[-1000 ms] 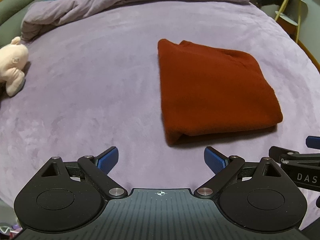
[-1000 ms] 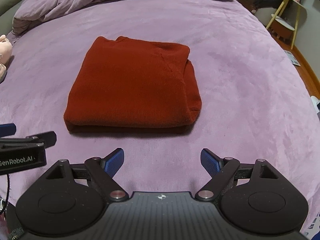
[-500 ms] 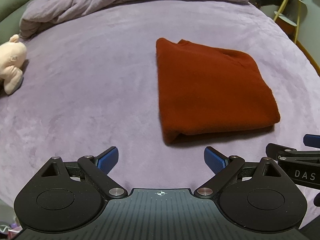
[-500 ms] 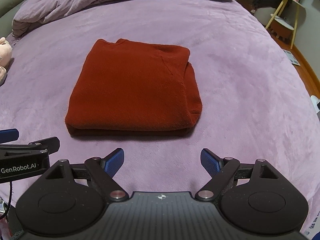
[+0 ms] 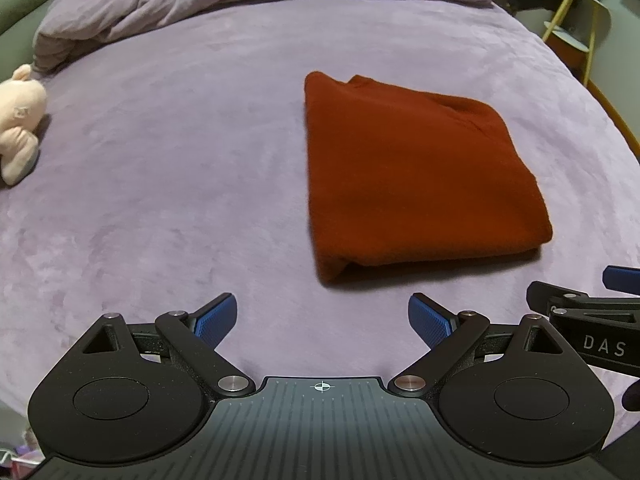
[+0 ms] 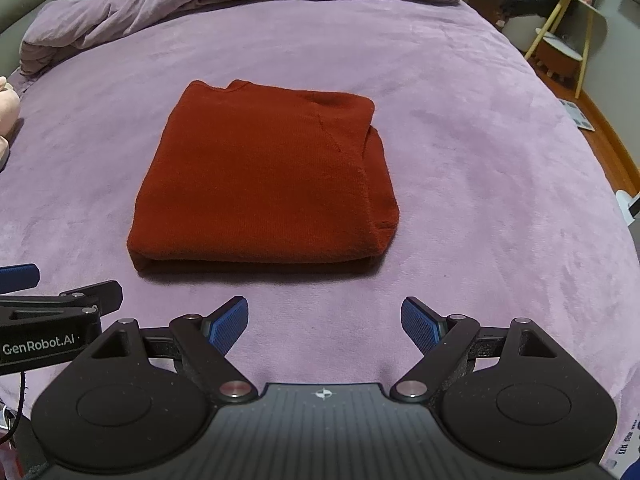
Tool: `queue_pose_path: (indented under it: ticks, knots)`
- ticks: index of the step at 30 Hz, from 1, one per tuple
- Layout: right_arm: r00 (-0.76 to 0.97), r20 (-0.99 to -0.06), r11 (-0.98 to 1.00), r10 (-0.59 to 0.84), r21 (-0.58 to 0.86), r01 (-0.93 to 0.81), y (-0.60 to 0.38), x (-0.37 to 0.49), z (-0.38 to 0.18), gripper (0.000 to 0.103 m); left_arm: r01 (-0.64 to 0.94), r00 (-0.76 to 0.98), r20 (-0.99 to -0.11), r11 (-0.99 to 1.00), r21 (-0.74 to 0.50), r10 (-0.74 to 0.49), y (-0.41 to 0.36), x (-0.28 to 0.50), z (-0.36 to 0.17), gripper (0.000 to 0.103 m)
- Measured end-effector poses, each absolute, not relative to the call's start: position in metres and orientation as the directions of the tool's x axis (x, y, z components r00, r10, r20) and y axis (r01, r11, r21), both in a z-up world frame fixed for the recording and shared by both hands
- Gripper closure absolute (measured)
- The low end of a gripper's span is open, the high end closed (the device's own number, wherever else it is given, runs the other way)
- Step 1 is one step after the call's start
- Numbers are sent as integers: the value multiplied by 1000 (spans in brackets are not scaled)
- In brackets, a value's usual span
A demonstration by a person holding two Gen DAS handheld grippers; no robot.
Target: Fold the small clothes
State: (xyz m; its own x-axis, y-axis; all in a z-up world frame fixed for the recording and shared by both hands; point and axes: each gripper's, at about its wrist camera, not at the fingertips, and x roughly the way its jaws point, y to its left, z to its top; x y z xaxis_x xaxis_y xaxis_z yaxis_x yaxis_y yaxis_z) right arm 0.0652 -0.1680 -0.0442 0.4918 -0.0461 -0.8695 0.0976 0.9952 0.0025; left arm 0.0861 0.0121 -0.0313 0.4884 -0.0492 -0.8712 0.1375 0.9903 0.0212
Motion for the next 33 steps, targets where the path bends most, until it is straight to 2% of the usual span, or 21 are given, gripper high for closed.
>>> queue_pose_path:
  ticks: [33]
  knots:
    - [496,-866,994,-70,-16,113,-168,62,-42,19,141,467,-880,990,-29,-92,10,84,-32,7]
